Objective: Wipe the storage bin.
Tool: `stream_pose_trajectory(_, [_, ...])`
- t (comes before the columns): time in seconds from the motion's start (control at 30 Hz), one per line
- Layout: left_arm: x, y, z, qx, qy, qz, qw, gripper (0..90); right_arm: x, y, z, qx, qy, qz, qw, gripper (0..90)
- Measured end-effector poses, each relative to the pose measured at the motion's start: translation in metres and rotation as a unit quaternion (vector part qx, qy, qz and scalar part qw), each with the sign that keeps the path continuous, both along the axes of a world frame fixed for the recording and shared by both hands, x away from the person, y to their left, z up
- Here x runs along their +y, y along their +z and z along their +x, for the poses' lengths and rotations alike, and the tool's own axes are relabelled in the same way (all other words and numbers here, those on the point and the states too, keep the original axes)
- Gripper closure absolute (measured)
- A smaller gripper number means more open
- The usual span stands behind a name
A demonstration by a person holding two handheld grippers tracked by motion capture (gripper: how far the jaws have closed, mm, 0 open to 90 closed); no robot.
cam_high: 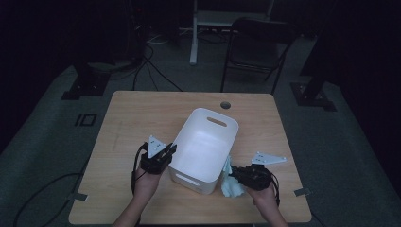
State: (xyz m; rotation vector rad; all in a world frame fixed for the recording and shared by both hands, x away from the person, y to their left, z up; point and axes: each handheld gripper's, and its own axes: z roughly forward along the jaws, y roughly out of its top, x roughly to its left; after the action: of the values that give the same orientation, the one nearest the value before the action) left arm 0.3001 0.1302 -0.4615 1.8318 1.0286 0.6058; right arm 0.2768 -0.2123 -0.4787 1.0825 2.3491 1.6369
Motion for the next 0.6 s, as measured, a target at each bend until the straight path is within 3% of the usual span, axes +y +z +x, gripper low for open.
stream_pose_trajectory(0.17, [0.001, 0.000, 0.001, 0.002, -0.010, -0.001, 0.9999, 82.3, 0.001, -0.007, 0.007, 0.013, 0.002, -0.006, 0.9999, 82.8])
stream_pose_trajectory(0.6, [-0.001, 0.000, -0.001, 0.000, -0.006, -0.002, 1.0000, 81.7, -0.002, -0.032, 0.022, 0.040, -0.018, -0.037, 0.9983, 82.6])
